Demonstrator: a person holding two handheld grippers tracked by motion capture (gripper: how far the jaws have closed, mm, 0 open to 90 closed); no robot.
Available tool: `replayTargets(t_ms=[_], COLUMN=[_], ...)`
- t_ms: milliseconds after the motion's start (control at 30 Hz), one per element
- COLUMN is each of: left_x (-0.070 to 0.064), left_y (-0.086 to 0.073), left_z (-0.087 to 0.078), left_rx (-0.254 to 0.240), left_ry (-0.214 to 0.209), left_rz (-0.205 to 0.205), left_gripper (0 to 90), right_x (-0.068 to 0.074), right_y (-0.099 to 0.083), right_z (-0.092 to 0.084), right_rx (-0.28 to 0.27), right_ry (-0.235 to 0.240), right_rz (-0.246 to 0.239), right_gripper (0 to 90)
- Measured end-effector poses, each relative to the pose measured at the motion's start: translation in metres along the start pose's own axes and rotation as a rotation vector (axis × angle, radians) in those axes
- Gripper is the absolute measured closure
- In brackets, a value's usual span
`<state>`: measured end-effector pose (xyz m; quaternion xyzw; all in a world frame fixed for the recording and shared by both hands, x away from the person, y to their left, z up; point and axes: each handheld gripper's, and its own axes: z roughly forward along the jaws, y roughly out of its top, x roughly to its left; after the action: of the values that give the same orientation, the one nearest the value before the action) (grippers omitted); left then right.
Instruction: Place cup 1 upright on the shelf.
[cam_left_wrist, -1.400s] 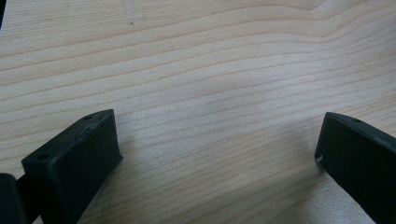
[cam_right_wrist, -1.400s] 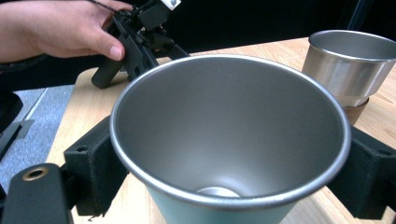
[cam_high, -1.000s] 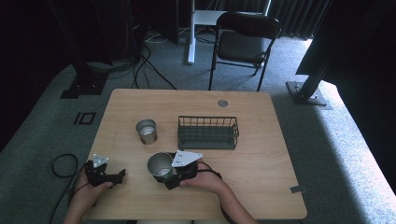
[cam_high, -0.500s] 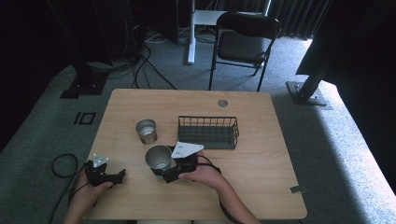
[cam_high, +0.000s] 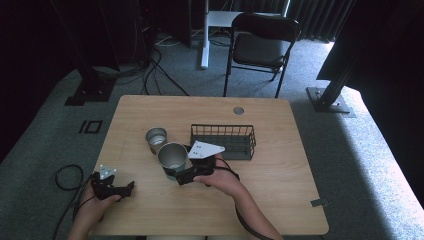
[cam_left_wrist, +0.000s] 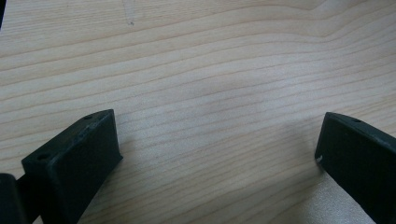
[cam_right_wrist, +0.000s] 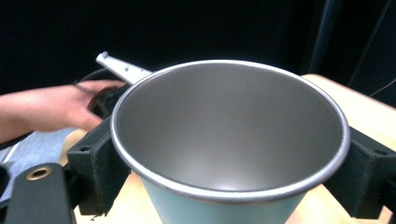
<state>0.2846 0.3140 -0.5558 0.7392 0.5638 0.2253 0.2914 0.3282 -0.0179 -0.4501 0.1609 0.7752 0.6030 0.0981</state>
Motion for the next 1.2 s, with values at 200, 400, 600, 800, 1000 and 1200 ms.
replayTargets(t_ms=[200,400,600,800,1000,1200], left_x=[0.000,0.000,0.000,0.000,0.000,0.000], left_y=[0.000,0.000,0.000,0.000,0.000,0.000], left_z=[0.000,0.000,0.000,0.000,0.000,0.000], left_rx=[0.000,0.000,0.000,0.000,0.000,-0.001], left_ry=[0.000,0.000,0.000,0.000,0.000,0.000], left_rz=[0.000,0.000,0.000,0.000,0.000,0.000], left_gripper=[0.4,0.4,0.4,0.4,0.4,0.4], right_x=[-0.009,-0.018,-0.026,-0.038,-0.052,-0.067], right_y=[0.019,0.030,0.037,0.042,0.045,0.040], right_z=[-0.011,-0.019,-0.027,-0.036,-0.048,-0.060], right_rx=[-0.039,-0.054,-0.071,-0.078,-0.088,-0.088], right_ry=[-0.068,-0.127,-0.202,-0.300,-0.386,-0.491], right_rz=[-0.008,0.006,0.026,0.021,0.041,0.051], right_gripper=[12.2,12.2,12.2,12.2,12.2,12.2])
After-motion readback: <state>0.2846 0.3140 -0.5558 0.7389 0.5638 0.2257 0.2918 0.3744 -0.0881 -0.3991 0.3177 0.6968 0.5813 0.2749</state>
